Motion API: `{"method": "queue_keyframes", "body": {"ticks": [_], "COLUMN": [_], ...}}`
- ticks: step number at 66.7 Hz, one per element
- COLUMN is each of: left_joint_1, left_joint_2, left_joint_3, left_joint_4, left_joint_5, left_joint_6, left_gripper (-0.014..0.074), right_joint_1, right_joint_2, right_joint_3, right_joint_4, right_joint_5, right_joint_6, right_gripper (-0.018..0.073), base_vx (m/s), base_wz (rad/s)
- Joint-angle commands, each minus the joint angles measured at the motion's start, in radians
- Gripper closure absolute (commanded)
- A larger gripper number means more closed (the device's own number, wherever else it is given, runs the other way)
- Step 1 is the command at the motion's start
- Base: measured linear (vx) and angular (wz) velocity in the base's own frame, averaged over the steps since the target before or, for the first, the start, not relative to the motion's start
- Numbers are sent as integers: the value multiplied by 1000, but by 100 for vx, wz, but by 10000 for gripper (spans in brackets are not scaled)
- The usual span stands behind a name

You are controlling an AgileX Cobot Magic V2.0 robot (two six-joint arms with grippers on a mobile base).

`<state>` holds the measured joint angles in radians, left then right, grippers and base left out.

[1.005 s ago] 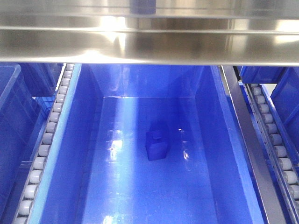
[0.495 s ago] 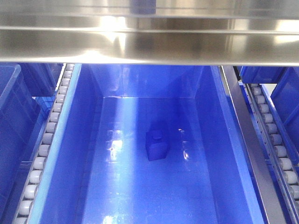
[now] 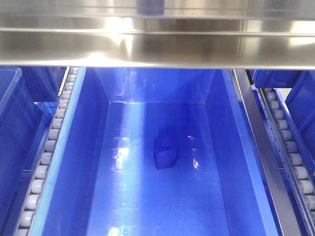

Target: Pour parts from conveyor to right shelf

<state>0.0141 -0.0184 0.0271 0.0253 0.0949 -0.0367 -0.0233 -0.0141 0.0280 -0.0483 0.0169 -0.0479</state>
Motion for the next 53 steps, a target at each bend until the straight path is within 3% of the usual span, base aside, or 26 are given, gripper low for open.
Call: {"method": "queue_keyframes", "body": {"ticks": [1, 53], "left_joint_1": [2, 2], "left_joint_2": [-5, -5], "left_joint_3": [-25, -25], "left_joint_4": [-6, -6], "left_joint_5": [-73, -73], "left_joint_6": [-7, -7], "left_gripper": [603, 603], "right_joint_1": [-1, -1], "right_joint_2": [-10, -10], "right_joint_3": [9, 9], "right_joint_4": [-10, -10], "right_joint_5": [-83, -83], "right_joint_6": [2, 2], "right_gripper": [568, 568], "base_vx": [0, 0], "base_wz": [0, 0]}}
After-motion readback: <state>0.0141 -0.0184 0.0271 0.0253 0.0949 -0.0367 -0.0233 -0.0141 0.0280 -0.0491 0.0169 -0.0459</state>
